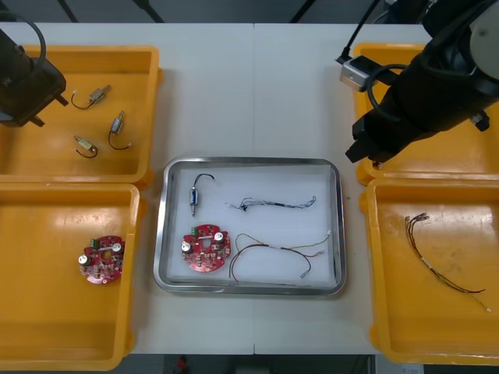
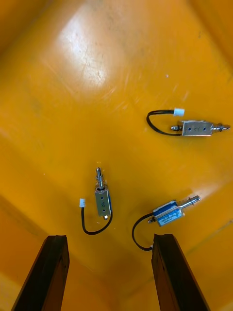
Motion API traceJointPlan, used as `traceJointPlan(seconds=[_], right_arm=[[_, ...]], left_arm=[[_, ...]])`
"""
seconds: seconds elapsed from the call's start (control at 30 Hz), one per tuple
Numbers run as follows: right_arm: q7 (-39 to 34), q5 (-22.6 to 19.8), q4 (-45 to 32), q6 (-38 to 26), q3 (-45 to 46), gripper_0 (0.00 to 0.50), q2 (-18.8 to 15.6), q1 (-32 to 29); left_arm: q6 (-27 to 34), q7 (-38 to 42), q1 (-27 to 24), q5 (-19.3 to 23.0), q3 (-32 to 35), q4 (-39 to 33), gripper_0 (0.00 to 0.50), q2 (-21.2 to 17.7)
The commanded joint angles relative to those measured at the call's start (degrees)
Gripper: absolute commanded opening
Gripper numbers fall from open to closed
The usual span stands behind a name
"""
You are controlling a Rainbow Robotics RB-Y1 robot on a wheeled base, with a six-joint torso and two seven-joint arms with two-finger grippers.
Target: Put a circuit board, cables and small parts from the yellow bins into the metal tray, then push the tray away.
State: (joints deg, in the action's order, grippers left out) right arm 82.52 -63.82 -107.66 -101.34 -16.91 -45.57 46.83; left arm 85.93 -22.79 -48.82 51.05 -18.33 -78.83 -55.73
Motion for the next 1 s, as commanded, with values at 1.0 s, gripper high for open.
traceJointPlan(seconds=[1.0], right_arm=[[-38.8,8.0,-14.4,-4.9,23.7,0.5,-10.6,-26.6]], left_arm=[[-11.1,0.8,-2.2,-1.6,-13.2,6.9,0.5,4.3]])
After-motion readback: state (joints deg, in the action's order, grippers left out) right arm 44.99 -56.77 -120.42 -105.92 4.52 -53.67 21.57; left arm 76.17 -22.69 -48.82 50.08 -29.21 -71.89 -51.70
